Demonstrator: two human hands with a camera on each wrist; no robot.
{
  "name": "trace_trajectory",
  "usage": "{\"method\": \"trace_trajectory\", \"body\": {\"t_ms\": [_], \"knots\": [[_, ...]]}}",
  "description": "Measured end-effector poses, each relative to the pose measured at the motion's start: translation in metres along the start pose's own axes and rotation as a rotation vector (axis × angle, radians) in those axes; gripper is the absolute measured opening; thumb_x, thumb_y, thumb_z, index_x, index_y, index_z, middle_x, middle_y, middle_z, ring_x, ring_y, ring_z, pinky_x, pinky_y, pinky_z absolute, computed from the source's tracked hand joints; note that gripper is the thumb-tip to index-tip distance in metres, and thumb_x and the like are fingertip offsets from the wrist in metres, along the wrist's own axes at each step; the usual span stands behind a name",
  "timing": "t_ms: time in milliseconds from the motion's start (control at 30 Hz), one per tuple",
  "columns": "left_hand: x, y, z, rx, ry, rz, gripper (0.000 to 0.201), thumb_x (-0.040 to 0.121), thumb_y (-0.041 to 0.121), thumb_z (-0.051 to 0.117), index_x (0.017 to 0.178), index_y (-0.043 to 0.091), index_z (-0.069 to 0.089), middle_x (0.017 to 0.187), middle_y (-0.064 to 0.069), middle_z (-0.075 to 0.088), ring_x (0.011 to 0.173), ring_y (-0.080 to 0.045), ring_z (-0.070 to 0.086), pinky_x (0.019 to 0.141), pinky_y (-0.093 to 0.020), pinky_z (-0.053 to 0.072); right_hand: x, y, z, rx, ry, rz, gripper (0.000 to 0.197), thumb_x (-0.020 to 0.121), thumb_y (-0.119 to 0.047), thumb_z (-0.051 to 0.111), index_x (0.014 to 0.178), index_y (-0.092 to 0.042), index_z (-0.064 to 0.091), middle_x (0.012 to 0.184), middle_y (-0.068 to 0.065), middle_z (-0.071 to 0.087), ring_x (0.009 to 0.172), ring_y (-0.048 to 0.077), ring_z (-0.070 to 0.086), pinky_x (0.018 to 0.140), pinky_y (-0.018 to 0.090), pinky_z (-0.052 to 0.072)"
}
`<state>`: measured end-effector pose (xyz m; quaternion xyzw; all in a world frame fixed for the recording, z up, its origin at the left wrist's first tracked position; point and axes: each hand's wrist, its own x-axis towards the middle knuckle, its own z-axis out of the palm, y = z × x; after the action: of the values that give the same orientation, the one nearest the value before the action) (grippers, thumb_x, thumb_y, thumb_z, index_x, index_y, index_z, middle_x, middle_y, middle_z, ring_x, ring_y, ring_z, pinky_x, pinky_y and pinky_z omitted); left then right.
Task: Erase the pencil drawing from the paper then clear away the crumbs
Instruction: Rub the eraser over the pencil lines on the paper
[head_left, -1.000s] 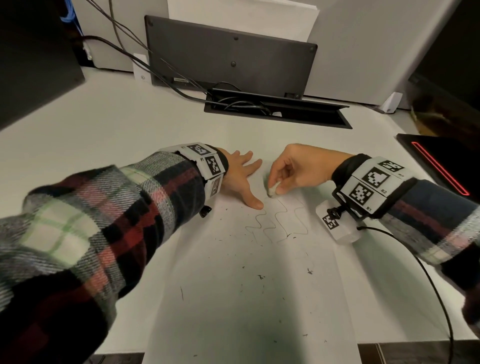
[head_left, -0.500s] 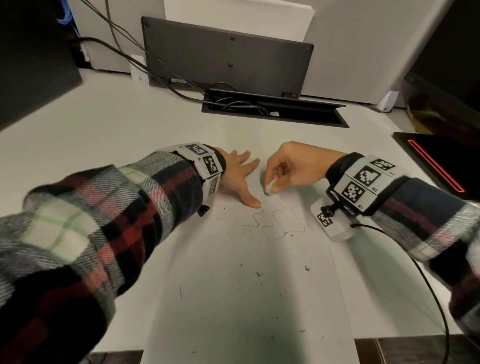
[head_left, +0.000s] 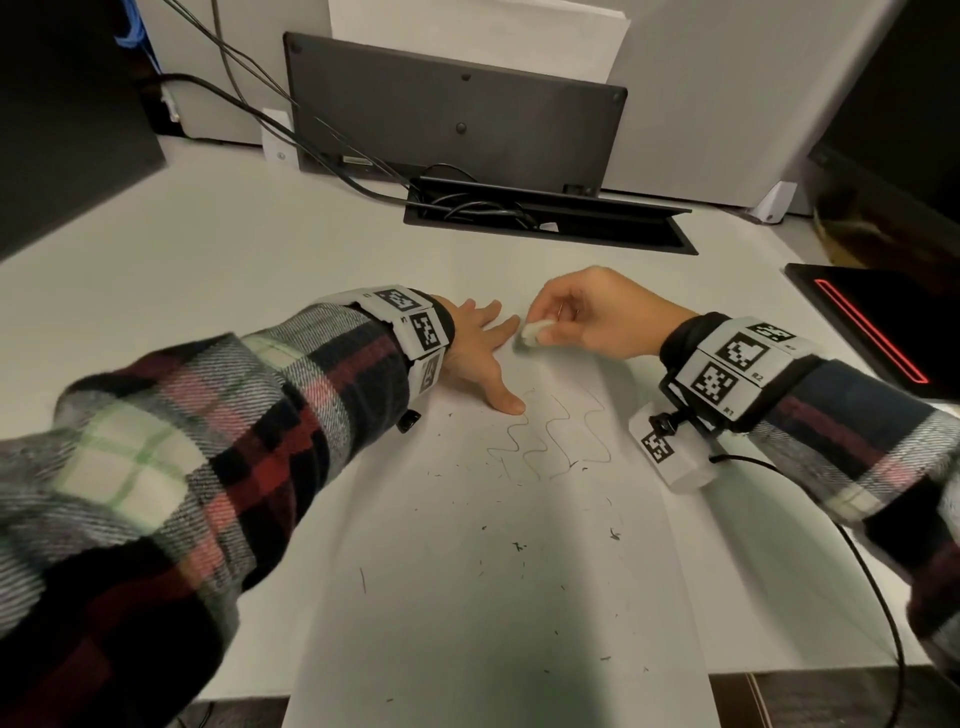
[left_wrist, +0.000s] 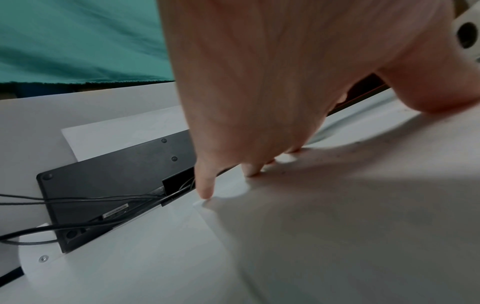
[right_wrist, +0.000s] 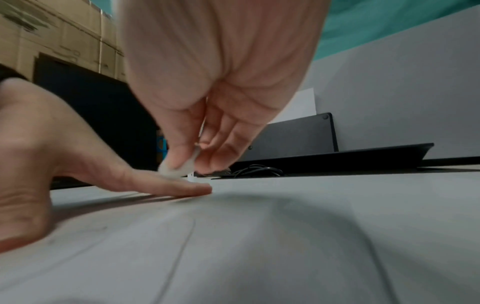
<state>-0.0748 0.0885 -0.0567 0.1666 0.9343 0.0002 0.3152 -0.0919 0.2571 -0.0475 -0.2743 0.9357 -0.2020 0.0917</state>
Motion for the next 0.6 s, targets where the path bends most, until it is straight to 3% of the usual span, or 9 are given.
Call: {"method": "trace_trajectory", "body": {"t_ms": [67,200,300,433,600], "knots": [[0.001,0.000,0.001,-0.003,-0.001,-0.003,0.107,0.077,0.068,0.053,0.145,0.031,-0.020,0.154,0.004,-0.026,0.142,-0.020,-0.021,0.114,-0.048,-0.005,0.003,0.000,0.003,-0.055,0.054,-0.003,0.016,0.085,-0.024,0.065,0.096,-0.013,0.066,0.090,0.003,0.062,0.067,0.004,0.048,0.061,0.010,0.037],[0.002,0.000,0.002,0.013,0.004,-0.013,0.106,0.078,0.071,0.049,0.145,0.029,-0.021,0.154,0.004,-0.026,0.142,-0.019,-0.022,0.114,-0.048,-0.004,0.004,0.000,0.010,-0.108,0.008,0.015,0.014,0.085,-0.023,0.064,0.094,-0.012,0.065,0.085,0.004,0.062,0.069,0.011,0.050,0.060,0.011,0.036],[0.002,0.000,0.002,0.009,0.008,-0.015,0.106,0.078,0.071,0.048,0.146,0.028,-0.020,0.154,0.005,-0.026,0.142,-0.019,-0.021,0.114,-0.047,-0.004,0.001,-0.002,0.008,-0.073,-0.031,-0.002,0.013,0.082,-0.019,0.067,0.093,-0.012,0.068,0.079,0.000,0.060,0.063,0.004,0.048,0.057,0.006,0.035],[0.002,0.000,0.002,0.001,0.005,-0.015,0.108,0.076,0.072,0.050,0.146,0.028,-0.019,0.153,0.006,-0.026,0.142,-0.018,-0.022,0.114,-0.048,-0.005,-0.007,-0.005,0.005,0.092,-0.247,0.043,0.015,0.080,-0.019,0.070,0.094,-0.011,0.071,0.073,0.009,0.067,0.053,0.004,0.054,0.059,0.012,0.046],[0.002,0.000,0.002,-0.002,0.001,-0.012,0.109,0.075,0.072,0.050,0.145,0.028,-0.020,0.153,0.005,-0.026,0.142,-0.019,-0.022,0.114,-0.048,-0.005,-0.002,-0.006,0.007,-0.070,-0.095,-0.011,0.015,0.081,-0.022,0.069,0.094,-0.013,0.070,0.080,-0.001,0.067,0.061,0.000,0.051,0.059,0.010,0.038]]}}
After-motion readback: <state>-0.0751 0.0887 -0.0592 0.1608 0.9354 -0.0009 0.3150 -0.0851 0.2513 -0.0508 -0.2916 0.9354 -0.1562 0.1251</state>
